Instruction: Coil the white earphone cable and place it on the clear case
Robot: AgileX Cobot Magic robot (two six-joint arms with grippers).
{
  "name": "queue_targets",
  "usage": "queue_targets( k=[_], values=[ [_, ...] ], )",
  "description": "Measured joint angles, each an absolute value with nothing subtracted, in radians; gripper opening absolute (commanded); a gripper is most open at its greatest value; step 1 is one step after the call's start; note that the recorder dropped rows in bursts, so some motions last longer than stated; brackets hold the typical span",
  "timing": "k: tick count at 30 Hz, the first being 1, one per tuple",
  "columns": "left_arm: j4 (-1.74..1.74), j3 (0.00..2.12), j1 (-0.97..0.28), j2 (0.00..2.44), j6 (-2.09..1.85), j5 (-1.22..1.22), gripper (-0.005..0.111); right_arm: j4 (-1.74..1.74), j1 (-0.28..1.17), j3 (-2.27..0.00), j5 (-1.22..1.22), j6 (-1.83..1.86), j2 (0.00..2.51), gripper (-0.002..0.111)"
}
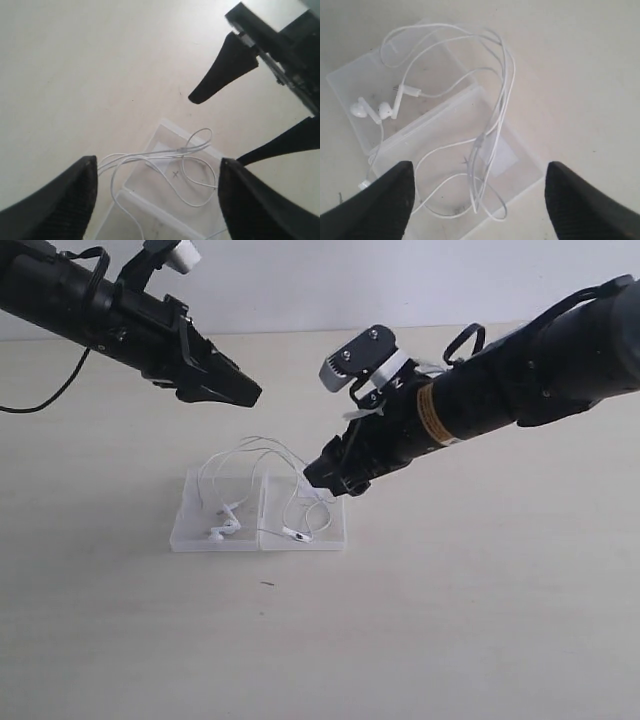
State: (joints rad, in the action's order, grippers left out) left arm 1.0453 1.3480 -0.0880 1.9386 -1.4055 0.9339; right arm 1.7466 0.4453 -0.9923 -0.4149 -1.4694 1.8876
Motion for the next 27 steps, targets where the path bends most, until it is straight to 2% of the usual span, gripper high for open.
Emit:
queue_targets(
  k=[1,3,4,6,7,9,14,18,24,27],
  values=[
    [1.048,1.348,-0.088,1.939,-1.406,0.934,0.063,1.747,0.445,-0.984,-0.41,-1.469,1.867,0.071],
    [1.059,1.348,-0.088,1.939,-1.406,0.936,0.047,1.747,0.445,-0.972,-0.402,-1.469,1.825,0.07],
    [1.066,1.348,-0.088,1.939,-1.406,0.94,0.036,1.747,0.445,-0.967,-0.399,-1.469,1.808,0.068],
    [1.076,1.348,-0.086,1.939,-1.406,0.951,0.004,1.747,0.445,-0.96,-0.393,-1.469,1.765,0.061],
    [1.08,1.348,-0.084,1.939,-1.406,0.954,0.001,1.747,0.445,-0.957,-0.39,-1.474,1.746,0.056],
    [1.083,1.348,-0.079,1.937,-1.394,0.964,0.0,1.747,0.445,-0.944,-0.385,-1.505,1.696,0.043],
    [1.138,1.346,-0.063,1.935,-1.373,1.01,0.0,1.747,0.445,-0.891,-0.341,-1.563,1.565,0.002],
    [1.267,1.259,-0.049,1.889,-1.439,0.971,0.0,1.747,0.445,-0.829,-0.267,-1.576,1.46,0.0],
    [1.622,1.007,-0.045,1.71,-1.777,0.75,0.0,1.747,0.445,-0.748,-0.164,-1.583,1.333,0.0],
    [1.692,0.926,-0.045,1.603,-1.883,0.684,0.0,1.745,0.445,-0.73,-0.155,-1.583,1.31,0.0]
  ],
)
